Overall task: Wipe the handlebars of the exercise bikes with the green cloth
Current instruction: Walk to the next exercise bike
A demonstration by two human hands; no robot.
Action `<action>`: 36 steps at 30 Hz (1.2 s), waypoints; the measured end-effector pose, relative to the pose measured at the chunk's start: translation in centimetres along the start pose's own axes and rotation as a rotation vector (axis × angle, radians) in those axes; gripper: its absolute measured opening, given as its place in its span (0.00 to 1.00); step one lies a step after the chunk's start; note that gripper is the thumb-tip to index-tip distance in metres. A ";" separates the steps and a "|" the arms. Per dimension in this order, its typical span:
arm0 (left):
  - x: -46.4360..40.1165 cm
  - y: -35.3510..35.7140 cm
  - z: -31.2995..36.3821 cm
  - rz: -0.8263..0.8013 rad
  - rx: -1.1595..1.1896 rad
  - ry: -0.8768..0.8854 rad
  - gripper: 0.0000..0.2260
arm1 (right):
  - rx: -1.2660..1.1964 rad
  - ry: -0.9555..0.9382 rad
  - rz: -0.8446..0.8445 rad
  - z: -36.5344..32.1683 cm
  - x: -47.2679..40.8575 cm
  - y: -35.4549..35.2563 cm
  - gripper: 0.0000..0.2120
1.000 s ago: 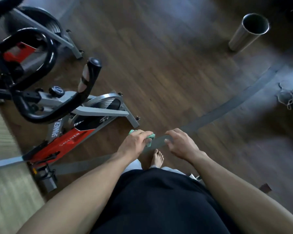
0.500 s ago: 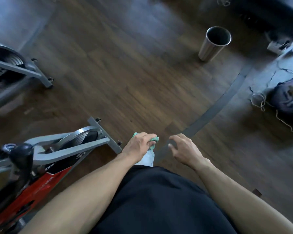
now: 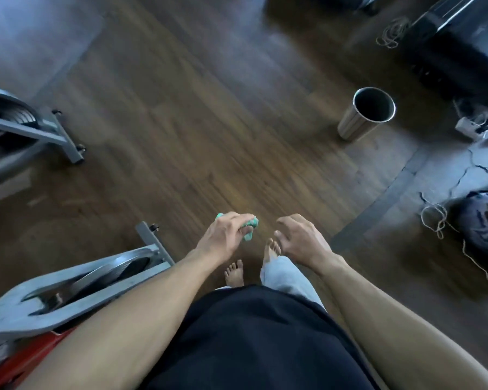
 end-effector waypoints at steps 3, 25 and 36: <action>-2.2 -1.3 -1.0 0.035 0.005 -0.064 0.15 | 0.021 -0.036 -0.045 -0.6 -3.9 -1.2 0.17; -17.9 -11.5 -6.8 0.417 0.235 -0.556 0.14 | 0.320 -0.484 -0.400 -11.5 -30.8 -10.1 0.17; -23.4 -19.6 -16.1 0.565 0.286 -0.625 0.14 | 0.418 -0.605 -0.401 -23.6 -41.5 -10.7 0.18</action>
Point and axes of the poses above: each hand's wrist, its own x-axis away from the middle knuckle, its own y-axis out of the palm, z = x × y, the point moved 7 cm from there along -x, towards the middle knuckle, and after that the axes turned 3 degrees about -x, right-handed, at the moved point
